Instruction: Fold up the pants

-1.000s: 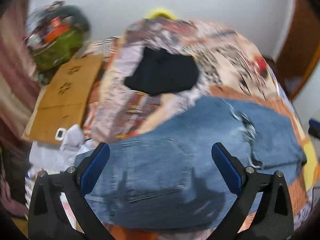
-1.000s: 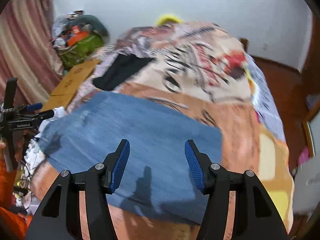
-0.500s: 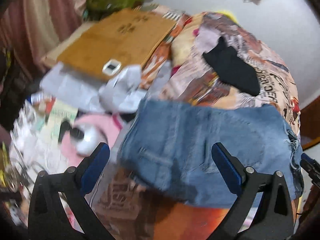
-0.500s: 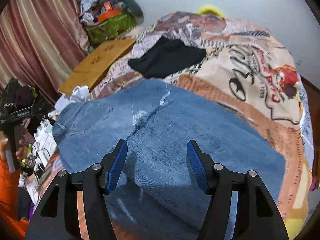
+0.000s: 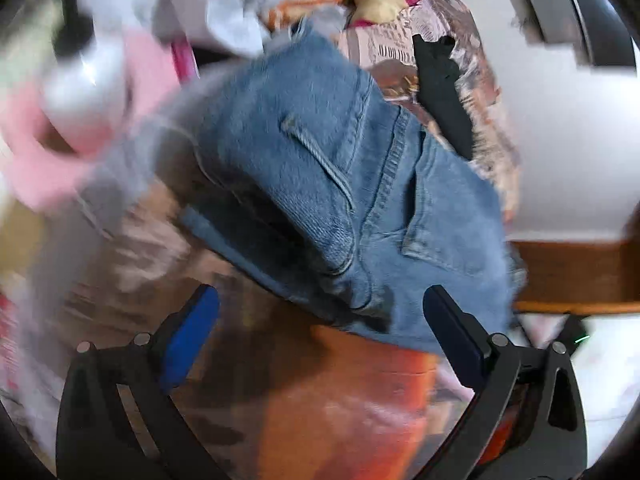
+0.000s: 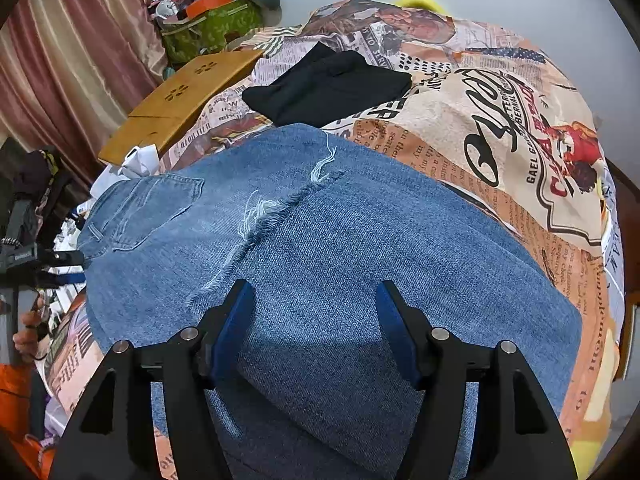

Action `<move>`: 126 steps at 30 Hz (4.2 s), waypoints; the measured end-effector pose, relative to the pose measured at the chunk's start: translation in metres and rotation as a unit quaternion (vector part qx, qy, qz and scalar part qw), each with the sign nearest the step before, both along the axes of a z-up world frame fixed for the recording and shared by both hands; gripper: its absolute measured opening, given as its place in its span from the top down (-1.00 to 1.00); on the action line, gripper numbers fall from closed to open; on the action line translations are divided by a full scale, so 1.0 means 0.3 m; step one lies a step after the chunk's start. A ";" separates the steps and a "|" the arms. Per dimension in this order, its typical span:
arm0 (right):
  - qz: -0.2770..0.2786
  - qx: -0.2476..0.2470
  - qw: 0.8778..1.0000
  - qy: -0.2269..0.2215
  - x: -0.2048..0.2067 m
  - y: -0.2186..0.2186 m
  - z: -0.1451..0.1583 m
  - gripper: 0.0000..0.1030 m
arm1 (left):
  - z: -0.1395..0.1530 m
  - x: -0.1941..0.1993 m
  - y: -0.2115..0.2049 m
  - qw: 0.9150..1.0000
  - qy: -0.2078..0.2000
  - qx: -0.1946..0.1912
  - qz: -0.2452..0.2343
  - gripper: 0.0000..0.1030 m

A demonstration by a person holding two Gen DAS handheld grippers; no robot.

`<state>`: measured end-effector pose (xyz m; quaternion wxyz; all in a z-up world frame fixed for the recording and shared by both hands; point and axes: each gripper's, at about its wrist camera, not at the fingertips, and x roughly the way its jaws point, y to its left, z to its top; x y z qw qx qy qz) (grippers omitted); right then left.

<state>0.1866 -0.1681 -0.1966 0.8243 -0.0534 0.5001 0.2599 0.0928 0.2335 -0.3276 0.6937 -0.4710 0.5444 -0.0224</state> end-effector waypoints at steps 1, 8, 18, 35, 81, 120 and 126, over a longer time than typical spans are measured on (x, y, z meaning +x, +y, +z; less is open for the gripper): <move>-0.001 0.001 1.000 0.000 0.001 -0.001 -0.001 -0.18 | -0.014 0.003 0.003 1.000 0.001 -0.011 0.005 -1.00; -0.001 0.002 1.000 0.001 0.004 -0.004 -0.002 -0.19 | -0.059 0.078 0.023 0.999 -0.009 -0.035 0.019 -1.00; -0.002 0.005 1.000 -0.001 0.009 -0.005 -0.006 -0.21 | 0.047 0.164 -0.010 0.988 -0.033 0.141 0.053 0.19; -0.091 0.040 0.995 -0.021 -0.029 -0.265 0.064 -0.21 | 0.691 0.246 -0.197 0.870 -0.234 0.433 0.035 0.49; -0.181 0.100 0.978 0.007 -0.220 -0.593 -0.024 -0.32 | 0.748 0.425 -1.545 0.777 -0.316 0.274 -0.471 -0.30; -0.158 0.048 0.986 0.017 0.006 -0.480 0.003 -0.45 | 0.148 0.972 -0.867 0.764 -0.089 0.465 -0.438 -0.78; -0.164 0.041 0.986 0.004 0.081 -0.480 0.014 -0.44 | 0.139 0.831 -0.731 0.799 -0.050 0.398 -0.449 -0.78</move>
